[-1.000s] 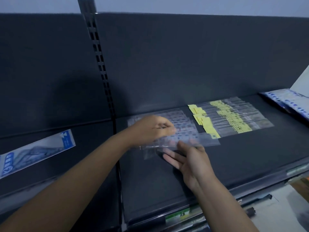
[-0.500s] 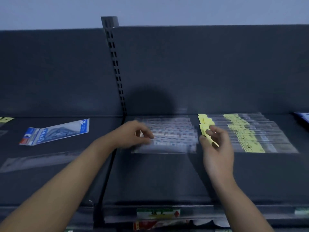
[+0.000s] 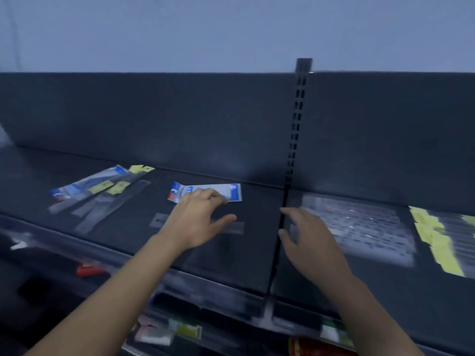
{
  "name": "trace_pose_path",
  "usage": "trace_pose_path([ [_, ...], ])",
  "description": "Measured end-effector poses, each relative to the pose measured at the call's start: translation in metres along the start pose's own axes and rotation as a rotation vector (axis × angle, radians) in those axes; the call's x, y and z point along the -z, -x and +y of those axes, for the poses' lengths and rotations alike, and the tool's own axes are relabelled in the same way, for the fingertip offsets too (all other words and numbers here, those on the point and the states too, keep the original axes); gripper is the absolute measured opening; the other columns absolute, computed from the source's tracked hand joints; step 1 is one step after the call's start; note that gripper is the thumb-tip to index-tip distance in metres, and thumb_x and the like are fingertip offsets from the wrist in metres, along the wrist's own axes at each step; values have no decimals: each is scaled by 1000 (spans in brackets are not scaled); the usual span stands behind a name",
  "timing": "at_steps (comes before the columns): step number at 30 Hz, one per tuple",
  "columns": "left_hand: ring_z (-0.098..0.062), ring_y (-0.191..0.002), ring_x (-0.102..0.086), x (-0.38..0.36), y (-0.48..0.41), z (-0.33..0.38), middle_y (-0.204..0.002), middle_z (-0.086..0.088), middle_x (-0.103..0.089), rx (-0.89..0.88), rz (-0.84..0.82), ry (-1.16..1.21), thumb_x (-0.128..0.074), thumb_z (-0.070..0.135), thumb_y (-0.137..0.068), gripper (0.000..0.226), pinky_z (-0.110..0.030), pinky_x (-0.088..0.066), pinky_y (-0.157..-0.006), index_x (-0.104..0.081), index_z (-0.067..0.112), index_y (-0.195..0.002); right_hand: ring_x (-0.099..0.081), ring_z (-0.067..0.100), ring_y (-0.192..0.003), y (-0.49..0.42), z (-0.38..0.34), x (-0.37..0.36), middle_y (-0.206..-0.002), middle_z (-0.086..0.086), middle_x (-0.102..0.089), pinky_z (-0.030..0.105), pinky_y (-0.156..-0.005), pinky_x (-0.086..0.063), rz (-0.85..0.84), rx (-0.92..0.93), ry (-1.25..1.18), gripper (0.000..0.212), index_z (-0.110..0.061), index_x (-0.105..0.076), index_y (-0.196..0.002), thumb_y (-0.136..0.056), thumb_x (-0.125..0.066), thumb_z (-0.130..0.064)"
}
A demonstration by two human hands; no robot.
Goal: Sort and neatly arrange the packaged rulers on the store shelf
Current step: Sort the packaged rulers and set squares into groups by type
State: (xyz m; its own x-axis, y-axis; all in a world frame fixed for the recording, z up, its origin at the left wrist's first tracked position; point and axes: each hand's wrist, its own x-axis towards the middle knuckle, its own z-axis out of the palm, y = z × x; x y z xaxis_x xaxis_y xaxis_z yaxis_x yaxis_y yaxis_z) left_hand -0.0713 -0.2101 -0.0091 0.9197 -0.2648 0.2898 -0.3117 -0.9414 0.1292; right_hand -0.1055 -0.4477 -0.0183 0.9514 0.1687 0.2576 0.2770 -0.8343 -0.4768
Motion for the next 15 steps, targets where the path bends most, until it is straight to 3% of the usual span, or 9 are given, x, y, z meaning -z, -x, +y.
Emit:
trace_pose_path([
  [4, -20, -121, -46, 14, 38, -87, -131, 5, -53, 115, -68, -71, -45, 61, -91, 54, -34, -34, -99, -56, 26, -131, -43, 14, -126, -20, -68, -55, -139, -9, -48, 31, -104, -36, -64, 75, 6, 44, -25, -45, -137, -94, -52, -34],
  [9, -17, -126, -43, 23, 58, -170, -136, 5, -51, 84, -140, -36, -41, 63, -92, 58, -36, -34, -105, -53, 25, -134, -30, 16, -140, -46, -124, -121, -153, 1, -34, 27, -110, -23, -160, 2, 118, 46, -20, -39, -144, -100, -40, -36],
  [12, -18, -126, -44, 24, 57, -202, -137, 4, -51, 67, -149, -31, -42, 61, -92, 58, -38, -35, -105, -50, 23, -136, -41, 21, -133, -59, -145, -144, -146, 1, -45, 32, -107, -32, -168, -10, 184, 38, -20, -48, -136, -100, -41, -28],
  [15, -21, -127, -44, 22, 51, -225, -139, 1, -49, 111, -163, -44, -47, 52, -95, 54, -39, -37, -104, -47, 21, -139, -51, 22, -117, -70, -164, -157, -126, -3, -60, 34, -96, -40, -143, 1, 168, 29, -23, -59, -123, -97, -46, -22],
])
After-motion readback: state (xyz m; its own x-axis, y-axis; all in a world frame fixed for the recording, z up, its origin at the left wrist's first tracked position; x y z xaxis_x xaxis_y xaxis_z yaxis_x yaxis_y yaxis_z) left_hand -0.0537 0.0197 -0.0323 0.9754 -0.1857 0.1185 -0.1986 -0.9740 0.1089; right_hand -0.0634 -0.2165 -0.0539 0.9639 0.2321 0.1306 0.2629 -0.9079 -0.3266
